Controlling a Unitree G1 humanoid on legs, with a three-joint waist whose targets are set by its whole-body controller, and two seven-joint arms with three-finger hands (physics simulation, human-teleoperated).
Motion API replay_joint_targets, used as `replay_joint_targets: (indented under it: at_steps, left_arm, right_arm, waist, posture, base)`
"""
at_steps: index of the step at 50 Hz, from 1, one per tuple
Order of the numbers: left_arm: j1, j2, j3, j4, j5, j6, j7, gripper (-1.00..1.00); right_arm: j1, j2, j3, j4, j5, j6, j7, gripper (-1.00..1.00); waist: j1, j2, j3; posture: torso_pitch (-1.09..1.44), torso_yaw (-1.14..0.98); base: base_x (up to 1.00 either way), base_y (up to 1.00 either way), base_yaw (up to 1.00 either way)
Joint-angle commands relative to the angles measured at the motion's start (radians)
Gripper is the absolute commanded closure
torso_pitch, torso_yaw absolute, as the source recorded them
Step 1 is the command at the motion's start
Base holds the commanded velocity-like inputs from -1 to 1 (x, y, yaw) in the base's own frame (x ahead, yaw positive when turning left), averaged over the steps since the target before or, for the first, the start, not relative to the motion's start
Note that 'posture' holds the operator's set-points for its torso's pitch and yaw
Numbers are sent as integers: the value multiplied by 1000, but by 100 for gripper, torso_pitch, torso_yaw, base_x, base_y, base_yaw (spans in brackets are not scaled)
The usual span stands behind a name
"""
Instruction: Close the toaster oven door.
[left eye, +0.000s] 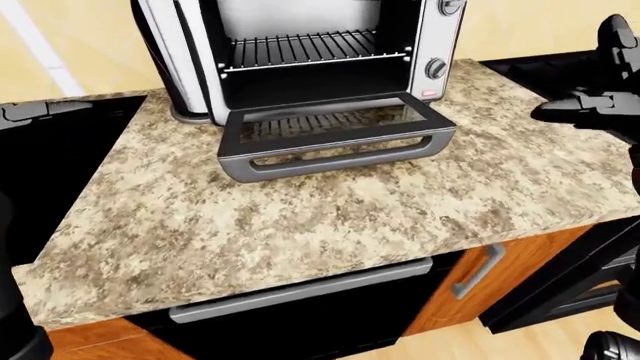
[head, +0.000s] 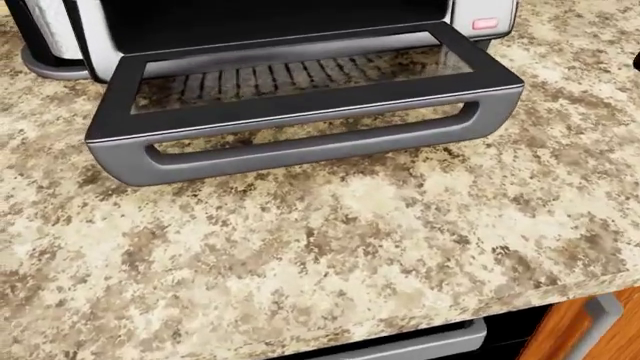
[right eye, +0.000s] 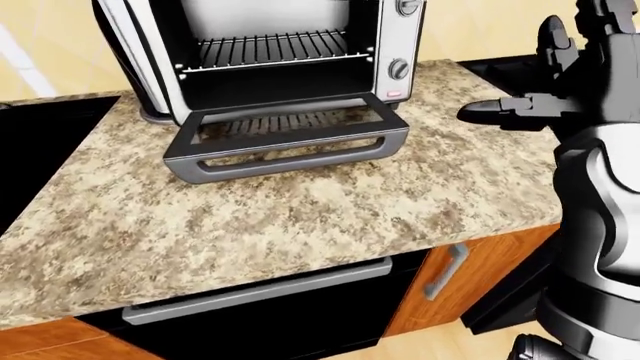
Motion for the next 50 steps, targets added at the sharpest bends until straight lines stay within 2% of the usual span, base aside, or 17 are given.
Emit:
replay_joint_targets:
  at_steps: [1,2,4,8,10,11,12,13,14,19,22,24,27,29,33,38,50]
  left_arm:
    - [-19,16,8,-20,2,-18,1,-100]
    - [-19,16,8,-20,2,-17,2,-100]
    - [-22,17,9,-22,0,-14,2,-100]
    - [-22,19,10,-26,-3,-8,4,-100]
    - [-22,20,10,-23,-2,-11,4,-100]
    - [-23,20,10,-24,-2,-11,5,-100]
    - [-24,21,10,-25,-3,-10,5,-100]
    - [-21,20,11,-26,-3,-10,5,-100]
    - [-21,21,12,-26,-3,-10,5,-100]
    - [-22,23,11,-23,-5,-11,4,-100]
    - [-21,23,11,-24,-4,-11,4,-100]
    - [-22,24,12,-27,-5,-7,6,-100]
    - [-23,24,10,-20,-2,-13,4,-100]
    - [-22,24,11,-20,-2,-13,4,-100]
    - [-21,23,10,-16,-1,-17,2,-100]
    - [-24,25,11,-19,-3,-12,5,-100]
    - [-24,26,12,-24,-3,-7,6,-100]
  right_arm:
    - [-25,-25,-16,-22,2,-23,2,-100]
    - [-26,-26,-16,-21,2,-22,1,-100]
    - [-29,-28,-16,-19,3,-21,2,-100]
    - [-29,-29,-15,-15,1,-25,4,-100]
    - [-25,-24,-13,-14,-3,-29,3,-100]
    - [-27,-26,-12,-12,-8,-30,1,-100]
    - [-33,-26,-12,-6,-12,-33,-3,-100]
    - [-34,-26,-14,-1,-14,-34,-11,-100]
    - [-35,-27,-14,1,-17,-40,-11,-100]
    - [-38,-24,-9,2,-23,-50,-15,-100]
    - [-50,-28,-11,11,-26,-53,-36,-100]
    - [-72,-31,-9,37,-36,-56,-74,-100]
    - [-71,-49,38,81,-164,-117,-85,-100]
    - [-71,-31,27,81,-177,-128,-86,-100]
    - [-75,-23,3,63,-138,-84,-85,-100]
    - [-65,-30,10,61,-135,-81,-79,-100]
    - [-50,-29,-12,26,-70,-31,-63,-100]
  waist:
    - [-1,10,-23]
    - [-3,16,-19]
    - [4,-2,-27]
    - [8,-39,-19]
    - [12,-68,-18]
    - [13,-89,-17]
    - [18,-121,-17]
    - [25,-102,-19]
    - [22,-93,-17]
    - [7,-69,-19]
    - [3,-62,-17]
    - [3,-60,-16]
    - [2,-60,-13]
    - [1,-60,-13]
    - [0,-62,-14]
    - [1,-62,-9]
    - [5,-63,-5]
  posture:
    - [0,0]
    - [0,0]
    - [0,0]
    - [0,0]
    - [0,0]
    - [0,0]
    - [0,0]
    - [0,0]
    - [0,0]
    - [0,0]
    - [0,0]
    - [0,0]
    - [0,0]
    - [0,0]
    - [0,0]
    - [0,0]
    - [0,0]
  base:
    - [15,0,0]
    - [15,0,0]
    - [15,0,0]
    - [14,0,0]
    - [14,0,0]
    - [7,0,0]
    - [0,0,0]
    - [0,0,0]
    - [0,0,0]
    - [0,0,0]
    - [0,0,0]
    - [0,0,0]
    - [0,0,0]
    - [0,0,0]
    - [0,0,0]
    - [0,0,0]
    - [0,0,0]
